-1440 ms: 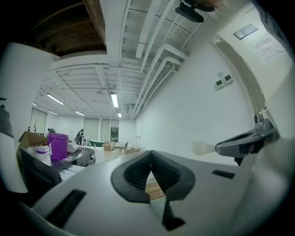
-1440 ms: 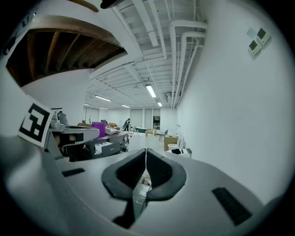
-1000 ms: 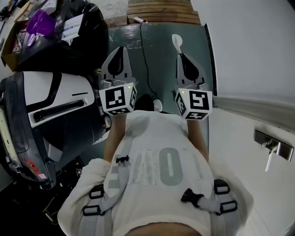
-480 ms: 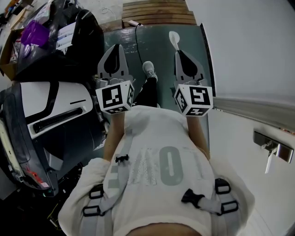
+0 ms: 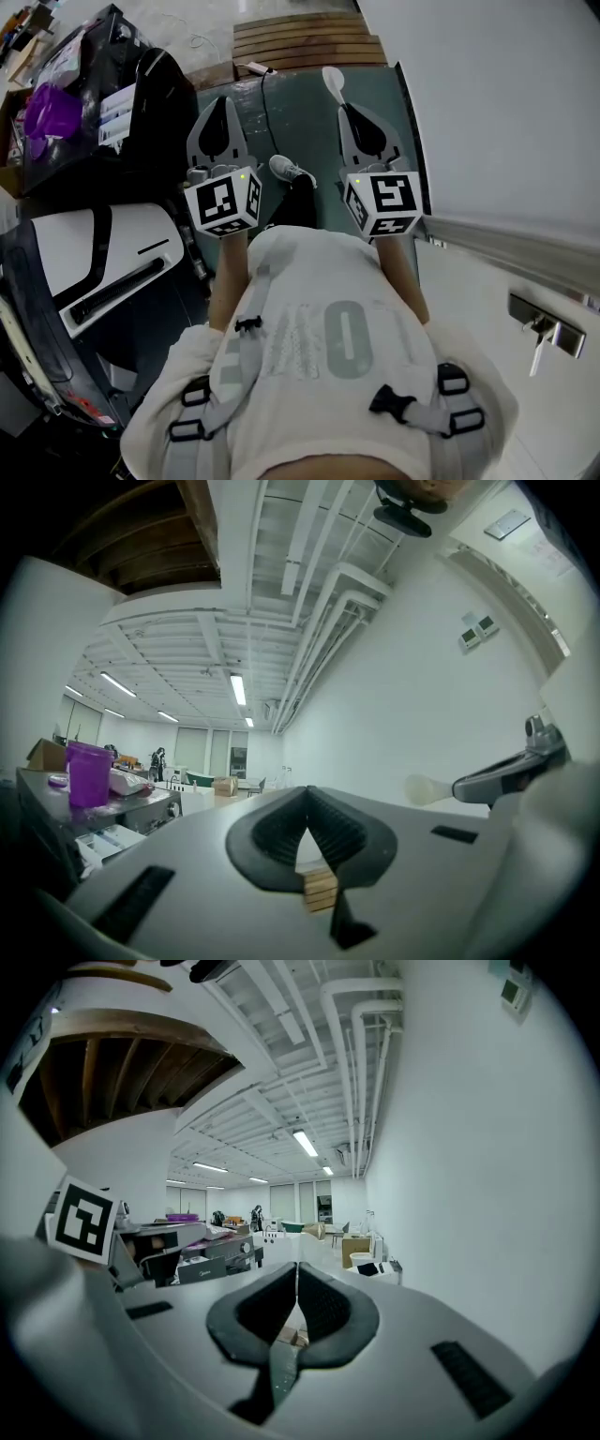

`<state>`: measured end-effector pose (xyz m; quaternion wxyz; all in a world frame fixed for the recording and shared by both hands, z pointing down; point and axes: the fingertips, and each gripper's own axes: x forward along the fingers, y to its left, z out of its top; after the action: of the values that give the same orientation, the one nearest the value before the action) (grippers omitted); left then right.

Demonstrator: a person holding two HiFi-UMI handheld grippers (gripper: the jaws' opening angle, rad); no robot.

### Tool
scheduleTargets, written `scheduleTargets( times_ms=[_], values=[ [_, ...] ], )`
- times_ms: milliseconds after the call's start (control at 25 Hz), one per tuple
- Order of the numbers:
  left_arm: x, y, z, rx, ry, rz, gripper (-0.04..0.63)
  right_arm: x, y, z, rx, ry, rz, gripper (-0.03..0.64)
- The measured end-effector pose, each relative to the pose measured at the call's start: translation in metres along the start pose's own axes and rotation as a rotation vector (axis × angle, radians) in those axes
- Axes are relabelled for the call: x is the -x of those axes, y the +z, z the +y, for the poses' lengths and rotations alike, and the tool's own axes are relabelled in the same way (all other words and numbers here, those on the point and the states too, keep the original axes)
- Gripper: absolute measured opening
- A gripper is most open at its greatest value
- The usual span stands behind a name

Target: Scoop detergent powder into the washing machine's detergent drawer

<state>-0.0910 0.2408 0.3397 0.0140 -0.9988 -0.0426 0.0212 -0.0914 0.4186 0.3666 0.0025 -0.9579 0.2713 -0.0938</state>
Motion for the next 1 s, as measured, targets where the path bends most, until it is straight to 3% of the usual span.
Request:
scheduleTargets(
  times_ms=[320, 600, 1000],
  values=[
    [-0.09, -0.008, 0.057, 0.018, 0.09, 0.029, 0.021, -0.119, 0.023, -0.017, 0.042, 0.078, 0.043, 0.012],
    [-0.159, -0.004, 0.124, 0.002, 0.236, 0.01, 0.021, -0.24, 0.057, -0.025, 0.088, 0.186, 0.031, 0.012],
    [-0.173, 0.005, 0.217, -0.002, 0.504, -0.024, 0.021, -0.351, 0.085, 0.045, 0.144, 0.463, -0.003, 0.012]
  ],
)
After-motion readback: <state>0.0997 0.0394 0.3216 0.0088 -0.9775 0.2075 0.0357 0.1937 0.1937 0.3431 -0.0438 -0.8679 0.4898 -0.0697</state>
